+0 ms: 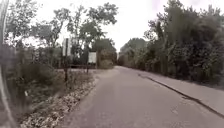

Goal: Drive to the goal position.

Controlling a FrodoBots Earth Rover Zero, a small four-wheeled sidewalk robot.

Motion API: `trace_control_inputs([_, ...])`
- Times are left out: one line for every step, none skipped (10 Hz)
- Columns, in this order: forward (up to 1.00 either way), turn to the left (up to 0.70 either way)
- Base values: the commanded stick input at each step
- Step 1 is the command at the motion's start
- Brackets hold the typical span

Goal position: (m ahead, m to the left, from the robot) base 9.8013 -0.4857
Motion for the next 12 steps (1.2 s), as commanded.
trace_control_inputs([0.70, 0.00])
trace_control_inputs([0.70, 0.00])
trace_control_inputs([0.70, 0.00])
trace_control_inputs([0.70, 0.00])
trace_control_inputs([0.70, 0.00])
trace_control_inputs([0.70, 0.00])
trace_control_inputs([0.70, 0.00])
trace_control_inputs([0.70, 0.00])
trace_control_inputs([0.70, 0.00])
trace_control_inputs([0.70, 0.00])
trace_control_inputs([0.70, 0.00])
trace_control_inputs([0.70, 0.00])
